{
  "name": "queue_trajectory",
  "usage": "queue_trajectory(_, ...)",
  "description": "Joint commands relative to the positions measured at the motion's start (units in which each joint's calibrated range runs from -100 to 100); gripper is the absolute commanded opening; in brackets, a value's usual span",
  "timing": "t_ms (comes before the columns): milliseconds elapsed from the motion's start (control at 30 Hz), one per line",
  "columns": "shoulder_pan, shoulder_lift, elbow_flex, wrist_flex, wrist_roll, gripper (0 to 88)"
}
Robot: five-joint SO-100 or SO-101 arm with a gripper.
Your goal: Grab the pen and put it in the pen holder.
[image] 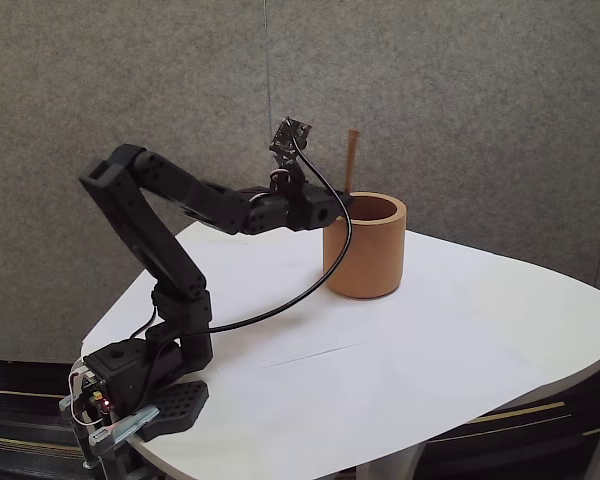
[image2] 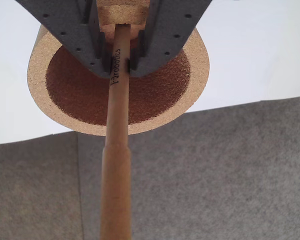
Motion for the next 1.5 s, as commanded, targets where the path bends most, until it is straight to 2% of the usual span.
queue_trajectory(0, 0.3, -1.3, -0.3, -0.3, 0.0, 0.8)
queue_trajectory(133, 0.3, -1.3, -0.4, -0.3, 0.1, 1.6)
queue_trajectory(300, 0.4, -1.3, -0.4, -0.3, 0.1, 8.9)
queue_trajectory(400, 0.2, -1.3, -0.4, -0.3, 0.1, 10.5)
queue_trajectory(1033, 0.5, -1.9, -1.9, -0.3, 0.1, 10.7)
queue_trajectory(1467, 0.5, -1.5, -15.2, -0.3, 0.1, 10.7)
